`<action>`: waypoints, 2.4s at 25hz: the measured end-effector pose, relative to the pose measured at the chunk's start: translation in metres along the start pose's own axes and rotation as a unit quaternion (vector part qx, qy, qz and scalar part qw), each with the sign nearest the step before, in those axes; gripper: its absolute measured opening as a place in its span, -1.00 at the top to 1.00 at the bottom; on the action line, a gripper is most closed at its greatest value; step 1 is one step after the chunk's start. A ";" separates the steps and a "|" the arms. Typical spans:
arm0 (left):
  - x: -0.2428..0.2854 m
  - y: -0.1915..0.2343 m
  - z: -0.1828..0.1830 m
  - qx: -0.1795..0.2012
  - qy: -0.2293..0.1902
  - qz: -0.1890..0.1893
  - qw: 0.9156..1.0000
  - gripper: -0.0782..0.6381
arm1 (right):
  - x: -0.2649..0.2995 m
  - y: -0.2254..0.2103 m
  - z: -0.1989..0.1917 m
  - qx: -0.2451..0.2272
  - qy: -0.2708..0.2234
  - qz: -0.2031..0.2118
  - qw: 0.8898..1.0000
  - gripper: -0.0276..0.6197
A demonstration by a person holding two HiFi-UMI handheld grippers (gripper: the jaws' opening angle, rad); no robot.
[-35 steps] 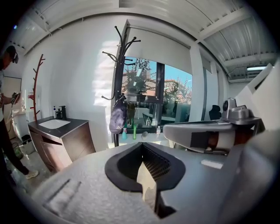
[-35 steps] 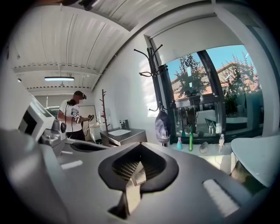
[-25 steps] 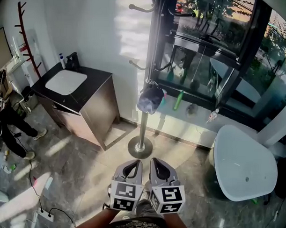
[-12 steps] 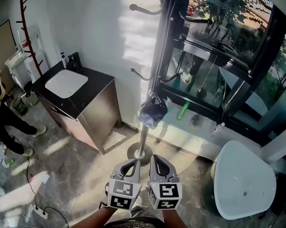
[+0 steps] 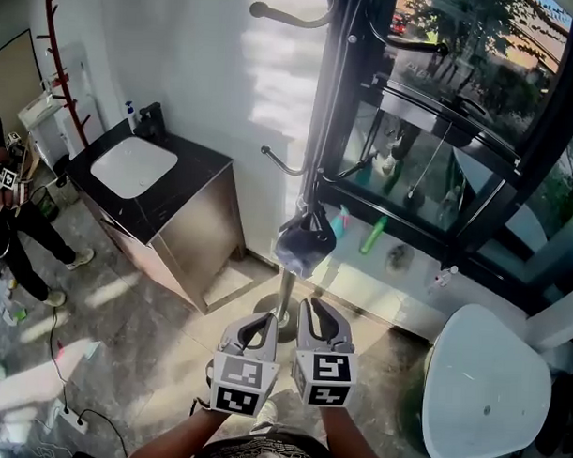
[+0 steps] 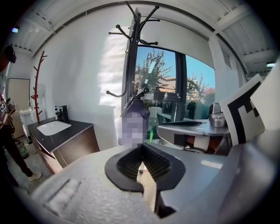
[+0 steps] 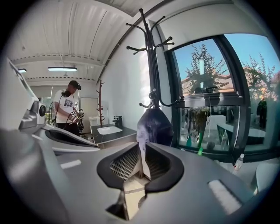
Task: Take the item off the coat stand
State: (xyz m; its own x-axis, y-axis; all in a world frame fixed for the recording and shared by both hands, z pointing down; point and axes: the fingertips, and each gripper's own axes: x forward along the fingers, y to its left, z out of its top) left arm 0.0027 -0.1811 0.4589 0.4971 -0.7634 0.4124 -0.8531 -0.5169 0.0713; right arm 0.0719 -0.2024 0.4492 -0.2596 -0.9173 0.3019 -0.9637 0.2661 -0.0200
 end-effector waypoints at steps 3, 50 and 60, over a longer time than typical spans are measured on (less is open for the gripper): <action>0.012 0.006 0.005 -0.002 -0.002 0.010 1.000 0.78 | 0.016 -0.008 0.000 -0.002 0.003 0.004 1.000 0.73; 0.022 0.032 0.027 0.006 -0.027 0.054 0.998 0.77 | 0.060 -0.020 0.028 -0.050 -0.040 -0.001 0.998 0.83; 0.006 0.021 0.023 0.009 -0.032 0.044 0.998 0.77 | 0.031 -0.012 0.027 -0.056 -0.048 -0.007 0.997 0.83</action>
State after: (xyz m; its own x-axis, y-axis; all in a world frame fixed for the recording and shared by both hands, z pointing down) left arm -0.0080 -0.2055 0.4417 0.4303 -0.8287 0.3580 -0.8909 -0.4537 0.0207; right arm 0.0739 -0.2425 0.4333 -0.2557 -0.9442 0.2078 -0.9558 0.2792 0.0926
